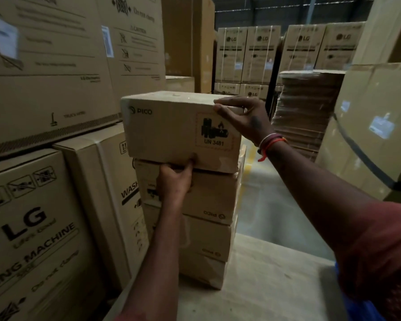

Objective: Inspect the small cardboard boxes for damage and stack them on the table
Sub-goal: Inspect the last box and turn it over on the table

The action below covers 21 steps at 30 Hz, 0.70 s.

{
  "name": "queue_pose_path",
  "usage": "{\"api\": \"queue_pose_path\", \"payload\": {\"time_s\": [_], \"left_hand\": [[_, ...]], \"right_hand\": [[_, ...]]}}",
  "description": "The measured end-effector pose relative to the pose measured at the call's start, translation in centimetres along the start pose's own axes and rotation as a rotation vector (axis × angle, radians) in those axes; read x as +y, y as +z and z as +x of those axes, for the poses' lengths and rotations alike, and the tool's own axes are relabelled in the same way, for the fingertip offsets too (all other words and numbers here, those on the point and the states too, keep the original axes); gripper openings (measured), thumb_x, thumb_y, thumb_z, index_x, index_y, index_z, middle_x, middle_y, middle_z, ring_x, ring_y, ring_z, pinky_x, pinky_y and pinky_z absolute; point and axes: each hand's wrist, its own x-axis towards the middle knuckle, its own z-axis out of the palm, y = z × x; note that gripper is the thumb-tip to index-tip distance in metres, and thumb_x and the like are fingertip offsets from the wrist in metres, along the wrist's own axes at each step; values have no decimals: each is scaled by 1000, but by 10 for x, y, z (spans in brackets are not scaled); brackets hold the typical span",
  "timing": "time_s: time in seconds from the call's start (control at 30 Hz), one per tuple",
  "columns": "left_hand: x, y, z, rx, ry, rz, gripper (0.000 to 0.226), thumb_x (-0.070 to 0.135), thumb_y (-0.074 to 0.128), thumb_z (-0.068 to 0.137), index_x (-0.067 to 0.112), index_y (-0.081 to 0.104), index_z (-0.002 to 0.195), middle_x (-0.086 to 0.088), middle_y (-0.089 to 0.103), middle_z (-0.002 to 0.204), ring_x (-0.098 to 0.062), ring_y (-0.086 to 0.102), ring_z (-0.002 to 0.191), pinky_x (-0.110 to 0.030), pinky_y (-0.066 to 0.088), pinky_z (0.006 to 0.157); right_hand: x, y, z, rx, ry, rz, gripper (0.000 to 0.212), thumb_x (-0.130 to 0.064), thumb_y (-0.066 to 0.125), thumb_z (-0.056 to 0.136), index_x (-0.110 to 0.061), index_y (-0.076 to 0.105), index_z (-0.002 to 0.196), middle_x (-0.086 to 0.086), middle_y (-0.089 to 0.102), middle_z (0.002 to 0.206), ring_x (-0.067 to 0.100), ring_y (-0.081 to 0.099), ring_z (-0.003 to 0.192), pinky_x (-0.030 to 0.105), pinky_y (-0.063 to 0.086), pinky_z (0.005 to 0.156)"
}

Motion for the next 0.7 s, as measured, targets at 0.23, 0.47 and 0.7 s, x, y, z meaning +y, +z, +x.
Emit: {"api": "queue_pose_path", "payload": {"time_s": [0.23,0.47,0.7], "left_hand": [[2,-12,4,-133,25,157,91,94,63,55,23,58,111,8,70,95,-18,75,76,-46,63,75],[-7,-17,-1,-196,27,142,79,83,65,72,18,58,117,5,70,93,-14,75,70,-45,64,71],[-8,-7,-12,-195,113,242,66,92,46,74,30,58,96,7,71,85,-16,74,66,-49,62,74]], "right_hand": [[-6,7,-3,81,-40,-70,38,-49,70,90,-18,76,111,2,75,109,9,72,99,31,63,77],[-1,15,-16,131,-95,-124,37,-44,72,93,-12,78,109,3,77,105,7,73,94,24,61,73],[3,8,-20,90,-44,-77,34,-39,72,94,-12,76,114,5,74,113,10,71,101,28,63,77]]}}
